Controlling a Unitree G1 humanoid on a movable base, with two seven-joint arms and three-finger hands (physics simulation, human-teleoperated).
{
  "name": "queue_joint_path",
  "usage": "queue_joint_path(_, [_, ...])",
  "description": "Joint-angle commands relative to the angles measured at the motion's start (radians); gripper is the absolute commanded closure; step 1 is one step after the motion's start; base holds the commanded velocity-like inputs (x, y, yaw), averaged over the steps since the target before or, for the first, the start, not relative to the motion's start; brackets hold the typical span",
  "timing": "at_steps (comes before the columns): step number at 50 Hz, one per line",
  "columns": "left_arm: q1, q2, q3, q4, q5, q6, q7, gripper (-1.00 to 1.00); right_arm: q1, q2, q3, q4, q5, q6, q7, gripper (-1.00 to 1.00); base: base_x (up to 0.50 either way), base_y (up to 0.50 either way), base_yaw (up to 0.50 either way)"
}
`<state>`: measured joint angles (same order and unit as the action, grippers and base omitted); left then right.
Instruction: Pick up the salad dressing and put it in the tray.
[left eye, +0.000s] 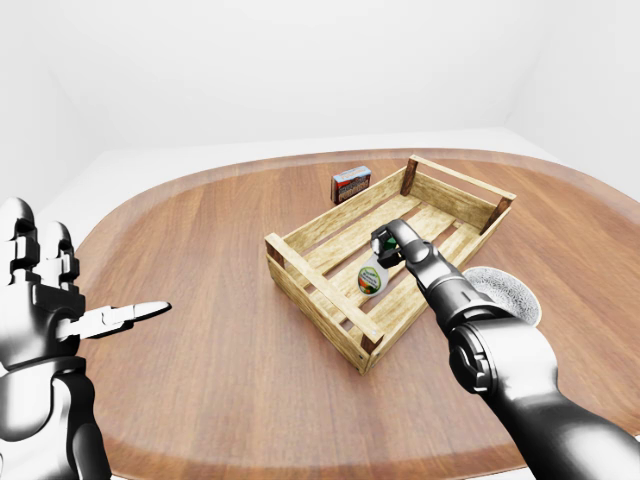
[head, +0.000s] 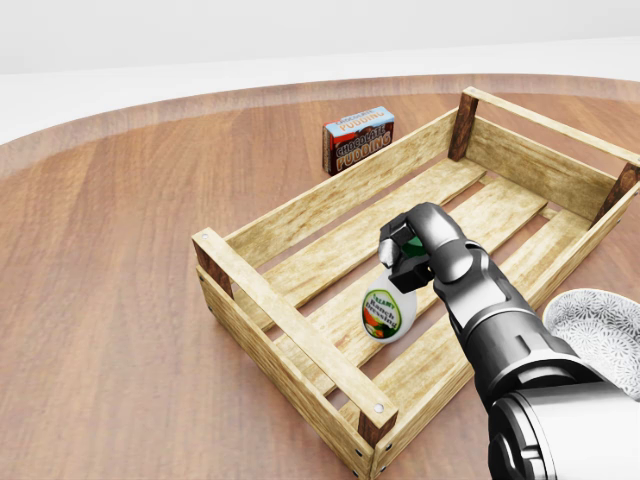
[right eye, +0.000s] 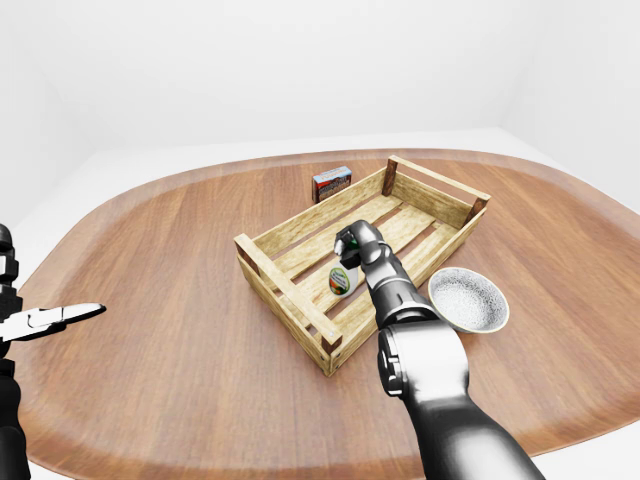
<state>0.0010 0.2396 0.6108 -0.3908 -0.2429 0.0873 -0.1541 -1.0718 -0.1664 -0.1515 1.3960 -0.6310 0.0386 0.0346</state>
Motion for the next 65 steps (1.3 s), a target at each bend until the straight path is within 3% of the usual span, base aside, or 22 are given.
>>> queue_joint_path(1, [0.002,-0.001,-0.002,0.008,0.001,0.0,-0.001,-1.0,-0.01,-0.002,-0.009,-0.017,-0.012,0.018,-0.005,1.0,0.0,0.0,0.0])
queue_joint_path(5, [0.002,0.0,-0.001,0.007,0.0,0.0,-0.001,-1.0,-0.006,0.0,-0.007,-0.017,-0.015,0.021,-0.01,1.0,0.0,0.0,0.0])
queue_joint_path(6, [0.002,0.0,-0.001,0.007,0.0,0.0,-0.001,-1.0,-0.008,0.001,-0.01,-0.017,-0.015,0.049,-0.049,0.88,0.0,0.0,0.0])
queue_joint_path(7, [0.002,0.0,0.0,0.004,-0.002,0.0,-0.001,-1.0,-0.005,0.0,-0.014,-0.017,-0.007,0.025,-0.019,-1.0,0.0,0.0,0.0])
queue_joint_path(10, [0.003,-0.001,-0.001,0.005,0.0,0.0,-0.002,-1.0,0.005,0.004,0.0,-0.016,-0.025,0.012,-0.021,-1.0,0.0,0.0,0.0])
queue_joint_path(32, [0.002,-0.001,-0.003,-0.003,0.0,0.0,-0.001,-1.0,0.037,-0.001,0.0,-0.017,-0.027,-0.003,-0.009,-1.0,0.0,0.0,0.0])
queue_joint_path(43, [0.004,-0.006,-0.001,-0.036,-0.005,0.0,-0.002,-1.0,-0.042,-0.01,0.077,-0.047,-0.047,-0.126,0.1,-1.0,0.0,0.0,0.0])
queue_joint_path(55, [0.006,-0.012,0.002,-0.081,-0.004,0.0,-0.005,-1.0,-0.084,-0.046,0.16,-0.277,-0.051,-0.126,0.273,-1.0,0.0,0.0,0.0])
queue_joint_path(60, [0.009,-0.018,-0.003,-0.088,0.001,0.0,-0.007,-1.0,-0.007,-0.067,0.152,-0.522,-0.058,-0.033,0.383,-1.0,0.0,0.0,0.0])
queue_joint_path(61, [0.009,-0.018,-0.002,-0.093,0.0,0.0,-0.007,-1.0,0.031,-0.07,0.149,-0.614,-0.062,0.003,0.422,-1.0,0.0,0.0,0.0])
queue_joint_path(63, [0.007,-0.017,0.0,-0.09,0.0,0.0,-0.009,-1.0,0.082,-0.071,0.145,-0.732,-0.072,0.045,0.468,-1.0,0.0,0.0,0.0])
queue_joint_path(65, [0.007,-0.017,0.0,-0.093,-0.001,0.0,-0.009,-1.0,0.115,-0.073,0.14,-0.813,-0.081,0.049,0.504,-1.0,0.0,0.0,0.0])
